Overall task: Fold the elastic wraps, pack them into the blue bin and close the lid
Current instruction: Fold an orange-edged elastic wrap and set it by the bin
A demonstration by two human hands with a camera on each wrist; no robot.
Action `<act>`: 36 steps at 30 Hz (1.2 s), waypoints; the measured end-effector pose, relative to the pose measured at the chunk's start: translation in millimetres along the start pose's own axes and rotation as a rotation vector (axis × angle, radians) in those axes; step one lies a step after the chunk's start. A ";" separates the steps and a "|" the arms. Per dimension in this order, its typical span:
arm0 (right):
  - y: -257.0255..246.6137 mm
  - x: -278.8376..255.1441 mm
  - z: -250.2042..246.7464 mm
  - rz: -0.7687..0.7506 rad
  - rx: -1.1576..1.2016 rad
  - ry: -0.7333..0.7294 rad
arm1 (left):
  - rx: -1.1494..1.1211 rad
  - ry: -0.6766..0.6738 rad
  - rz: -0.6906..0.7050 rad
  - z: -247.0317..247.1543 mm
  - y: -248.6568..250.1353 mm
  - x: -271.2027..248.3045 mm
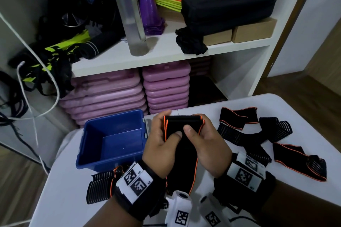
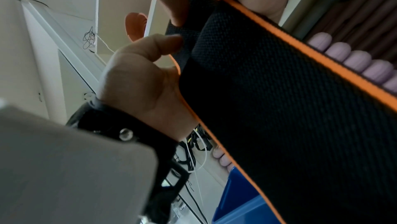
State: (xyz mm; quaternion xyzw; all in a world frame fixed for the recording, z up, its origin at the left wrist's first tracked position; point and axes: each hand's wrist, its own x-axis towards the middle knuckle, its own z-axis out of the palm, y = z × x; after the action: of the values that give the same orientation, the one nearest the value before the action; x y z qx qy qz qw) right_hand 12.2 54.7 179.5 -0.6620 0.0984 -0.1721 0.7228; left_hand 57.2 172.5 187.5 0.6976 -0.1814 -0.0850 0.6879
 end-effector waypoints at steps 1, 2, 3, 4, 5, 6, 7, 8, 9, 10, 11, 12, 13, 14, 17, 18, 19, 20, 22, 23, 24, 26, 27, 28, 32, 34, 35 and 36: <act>0.6 0.9 0.1 0.014 -0.017 0.001 | 0.034 -0.002 -0.006 1.8 -0.1 -1.1; 0.6 1.8 -0.1 0.030 -0.041 0.006 | 0.085 0.004 0.013 3.4 -0.3 -2.2; 1.8 3.4 -0.5 0.047 -0.068 0.010 | 0.130 0.008 0.045 4.4 -0.1 -3.2; 2.7 4.9 -0.4 0.065 -0.098 0.017 | 0.168 0.006 0.080 4.8 0.2 -3.4; 5.5 6.7 -0.9 0.094 -0.124 0.036 | 0.202 0.003 0.114 3.8 0.0 -2.9; 8.0 8.3 -1.5 0.133 -0.145 0.073 | 0.239 0.009 0.148 1.9 -1.0 -1.6; 10.7 9.6 -2.8 0.173 -0.171 0.119 | 0.285 0.028 0.184 -0.7 -3.0 0.4; 12.0 10.3 -4.4 0.206 -0.212 0.151 | 0.337 0.053 0.221 -3.3 -5.3 2.8; 10.9 10.1 -6.0 0.223 -0.254 0.153 | 0.389 0.078 0.260 -5.2 -7.7 4.9; 9.7 9.2 -7.7 0.230 -0.283 0.118 | 0.441 0.098 0.305 -5.8 -9.4 6.5; 6.3 6.9 -8.6 0.225 -0.295 0.066 | 0.485 0.109 0.359 -4.8 -10.5 6.6; 0.6 4.3 -8.2 0.217 -0.295 0.007 | 0.522 0.105 0.415 -2.8 -11.9 5.8; -4.2 2.2 -7.4 0.211 -0.270 -0.045 | 0.554 0.091 0.459 0.3 -12.2 4.2; -7.2 0.9 -6.8 0.209 -0.215 -0.086 | 0.588 0.074 0.484 3.7 -12.3 2.1; -10.8 1.3 -8.5 0.237 -0.021 -0.135 | 0.691 -0.010 0.526 11.2 -14.6 -3.4; -9.4 3.6 -9.9 0.245 0.009 -0.114 | 0.706 -0.049 0.538 12.5 -16.1 -4.4; -8.2 5.3 -12.5 0.248 0.017 -0.089 | 0.696 -0.095 0.541 12.6 -17.9 -5.6; -8.0 7.0 -16.0 0.243 0.001 -0.066 | 0.659 -0.137 0.536 12.3 -19.1 -6.7; -9.7 10.3 -25.3 0.227 -0.058 -0.043 | 0.532 -0.176 0.495 9.7 -19.2 -8.0; -11.3 11.4 -30.7 0.222 -0.092 -0.046 | 0.466 -0.162 0.468 8.2 -18.7 -7.5; -13.4 13.0 -36.0 0.216 -0.127 -0.062 | 0.423 -0.127 0.452 6.7 -18.4 -5.8; -20.5 14.5 -42.7 0.200 -0.197 -0.126 | 0.405 -0.039 0.424 4.5 -17.7 0.3; -23.1 14.7 -45.2 0.187 -0.219 -0.166 | 0.403 -0.021 0.391 4.0 -17.1 3.5; -24.7 15.4 -47.6 0.170 -0.227 -0.195 | 0.395 -0.028 0.343 4.5 -16.3 6.3; -24.4 17.7 -48.0 0.118 0.001 -0.145 | 0.238 -0.128 0.144 11.5 -17.6 8.0; -17.6 16.8 -42.3 0.149 0.141 -0.095 | 0.188 -0.110 0.105 17.8 -18.8 7.2; -13.0 15.3 -38.2 0.168 0.184 -0.071 | 0.171 -0.086 0.088 21.8 -19.5 6.5; -7.4 14.2 -34.1 0.188 0.214 -0.042 | 0.146 -0.057 0.073 25.7 -21.1 5.7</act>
State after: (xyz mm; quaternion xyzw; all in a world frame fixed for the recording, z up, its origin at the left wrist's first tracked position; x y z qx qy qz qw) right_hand 11.8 17.4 184.5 -0.5725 0.1258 -0.0995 0.8040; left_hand 55.9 146.2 166.3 0.7361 -0.2320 -0.0662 0.6324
